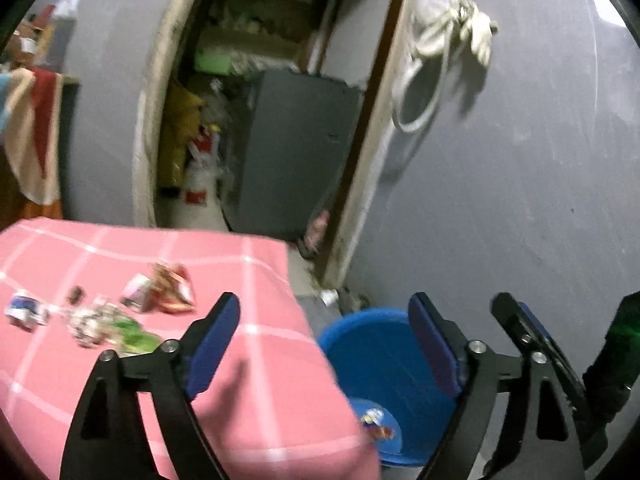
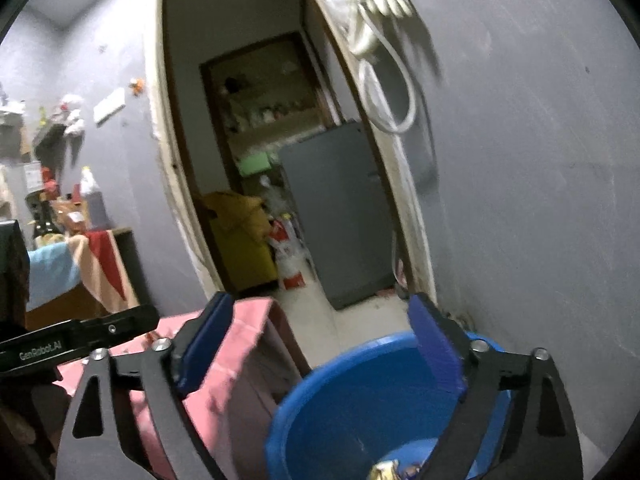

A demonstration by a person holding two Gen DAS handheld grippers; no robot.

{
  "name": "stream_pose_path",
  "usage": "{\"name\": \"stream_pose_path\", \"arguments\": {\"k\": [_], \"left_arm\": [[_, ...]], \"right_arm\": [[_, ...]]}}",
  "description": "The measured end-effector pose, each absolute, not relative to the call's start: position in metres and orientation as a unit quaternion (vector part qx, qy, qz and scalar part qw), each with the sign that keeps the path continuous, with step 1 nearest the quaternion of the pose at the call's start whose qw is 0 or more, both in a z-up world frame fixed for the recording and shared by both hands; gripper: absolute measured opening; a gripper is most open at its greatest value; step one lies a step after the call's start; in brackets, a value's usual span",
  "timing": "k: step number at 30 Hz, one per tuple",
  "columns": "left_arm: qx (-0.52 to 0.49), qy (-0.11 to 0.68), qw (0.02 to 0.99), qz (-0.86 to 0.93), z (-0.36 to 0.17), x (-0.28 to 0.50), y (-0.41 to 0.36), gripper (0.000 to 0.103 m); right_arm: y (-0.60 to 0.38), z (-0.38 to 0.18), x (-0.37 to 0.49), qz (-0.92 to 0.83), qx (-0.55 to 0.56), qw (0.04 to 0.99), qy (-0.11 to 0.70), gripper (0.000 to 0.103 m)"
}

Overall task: Collect trash
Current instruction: 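Return both tools over the table toward the remaining wrappers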

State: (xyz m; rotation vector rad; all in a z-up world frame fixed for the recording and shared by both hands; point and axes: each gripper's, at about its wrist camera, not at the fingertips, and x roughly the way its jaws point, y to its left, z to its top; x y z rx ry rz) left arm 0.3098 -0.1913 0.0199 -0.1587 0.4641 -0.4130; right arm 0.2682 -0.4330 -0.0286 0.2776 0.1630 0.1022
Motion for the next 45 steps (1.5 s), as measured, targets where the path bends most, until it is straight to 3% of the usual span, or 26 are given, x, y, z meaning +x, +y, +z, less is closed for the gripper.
{"name": "stream_pose_path", "arguments": {"k": [1,3,13,20,29,45], "left_arm": [[-0.08,0.216,0.954,-0.194,0.024,0.306,-0.183,0.095],[-0.084,0.193,0.962,-0.175,0.03,0.299,-0.169,0.098],[-0.079,0.123,0.985,-0.091,0.044,0.258,-0.097,0.1],[-0.065,0.108,0.991,-0.046,0.038,0.239,-0.047,0.1],[-0.039,0.158,0.987,-0.014,0.014,0.242,0.004,0.1],[-0.084,0.301,0.949,-0.037,-0.018,0.309,0.036,0.099]], "right_arm": [[-0.427,-0.025,0.265,0.056,0.133,0.987,0.066,0.103],[-0.418,-0.019,0.259,0.068,0.126,0.989,0.04,0.103],[-0.363,0.005,0.248,0.145,0.098,0.984,-0.027,0.103],[-0.322,0.01,0.252,0.183,0.077,0.98,-0.031,0.103],[-0.268,0.001,0.271,0.225,0.022,0.974,0.021,0.103],[-0.217,-0.029,0.353,0.247,0.005,0.941,0.232,0.102]]}}
